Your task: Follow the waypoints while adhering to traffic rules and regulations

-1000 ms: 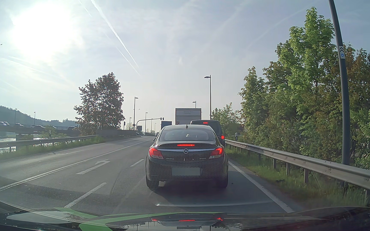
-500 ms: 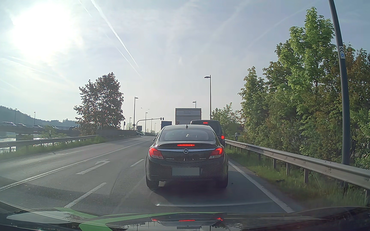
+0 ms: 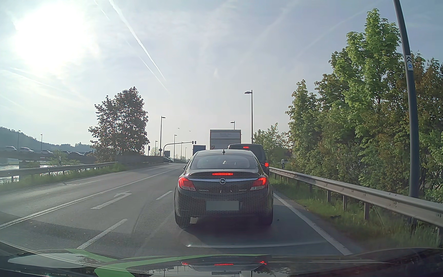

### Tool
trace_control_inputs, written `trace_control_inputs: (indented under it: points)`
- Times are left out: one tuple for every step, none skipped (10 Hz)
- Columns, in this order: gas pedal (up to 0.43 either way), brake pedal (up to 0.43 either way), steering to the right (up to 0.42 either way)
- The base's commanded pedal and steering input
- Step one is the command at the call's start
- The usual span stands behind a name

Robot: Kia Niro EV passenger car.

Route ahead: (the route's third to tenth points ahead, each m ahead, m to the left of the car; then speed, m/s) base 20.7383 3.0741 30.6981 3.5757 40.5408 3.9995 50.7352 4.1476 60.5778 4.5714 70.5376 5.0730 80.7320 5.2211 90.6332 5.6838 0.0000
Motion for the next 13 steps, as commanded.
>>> trace_control_inputs:
  points:
    - [0.0,0.53,0.002]
    - [0.0,0.53,0.002]
    - [0.0,0.53,0.002]
    - [0.0,0.53,0.002]
    - [0.0,0.53,0.002]
    - [0.0,0.53,0.002]
    - [0.0,0.53,0.002]
    - [0.0,0.53,0.002]
    - [0.0,0.53,0.002]
    - [0.0,0.53,0.002]
    - [0.0,0.53,0.002]
    - [0.0,0.53,0.002]
    - [0.0,0.53,0.002]
